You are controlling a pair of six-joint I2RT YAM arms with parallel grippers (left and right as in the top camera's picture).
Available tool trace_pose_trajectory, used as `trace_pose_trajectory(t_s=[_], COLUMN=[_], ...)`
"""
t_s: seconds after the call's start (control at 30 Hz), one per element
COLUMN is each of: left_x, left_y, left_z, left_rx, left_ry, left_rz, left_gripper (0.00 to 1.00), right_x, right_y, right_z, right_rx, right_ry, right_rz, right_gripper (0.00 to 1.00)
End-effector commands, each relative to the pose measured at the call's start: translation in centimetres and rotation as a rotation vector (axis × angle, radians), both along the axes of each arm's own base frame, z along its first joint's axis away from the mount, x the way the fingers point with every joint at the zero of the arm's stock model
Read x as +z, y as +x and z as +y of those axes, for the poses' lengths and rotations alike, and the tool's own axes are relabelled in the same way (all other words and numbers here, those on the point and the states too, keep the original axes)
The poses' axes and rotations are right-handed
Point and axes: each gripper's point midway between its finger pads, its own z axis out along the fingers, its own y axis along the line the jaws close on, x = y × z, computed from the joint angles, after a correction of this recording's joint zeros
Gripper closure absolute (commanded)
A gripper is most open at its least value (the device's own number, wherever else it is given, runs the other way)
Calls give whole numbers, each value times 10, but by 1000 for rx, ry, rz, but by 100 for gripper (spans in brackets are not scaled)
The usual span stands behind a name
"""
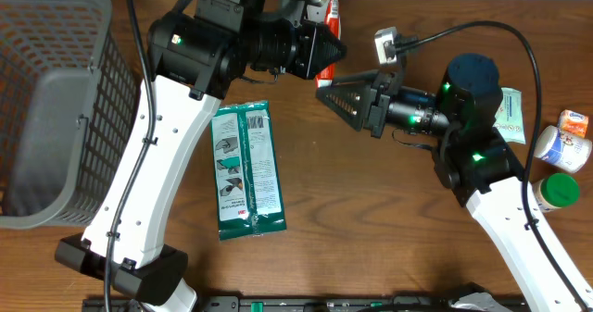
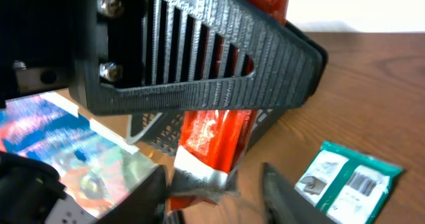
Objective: Scan the item barcode
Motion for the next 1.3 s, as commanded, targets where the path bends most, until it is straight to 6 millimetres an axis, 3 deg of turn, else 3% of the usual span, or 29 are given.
trace_pose_trajectory(t_s=[0.0,0.2,0.3,0.33,0.37,0.5,0.87,1.07,1.27], left_x=[-2,-2,-2,-2,-2,-3,-7,-11,-16], left_y=[1,1,1,1,1,-1,-4,-7,-6], left_z=[-2,-2,-2,-2,-2,-2,0,2,5], left_rx=[-9,-9,-8,-8,-9,-9,-8,-10,10], left_ry=[-8,-8,-8,-8,-8,-5,6,21,44], left_rz=[17,17,17,17,17,24,45,63,70], left_gripper=[92,92,92,87,74,62,63,78,79], right_x=[8,10,10,9,9,9,9,9,8], right_y=[-3,-7,-6,-5,-4,0,5,5,9], right_z=[4,9,8,8,8,6,4,4,3], right_rx=[8,18,12,7,1,-21,-52,-54,-77], right_ry=[6,7,7,6,5,3,-1,0,4], right_rz=[-34,-42,-42,-43,-42,-44,-44,-41,-25], right_gripper=[69,71,99,99,99,99,99,99,99])
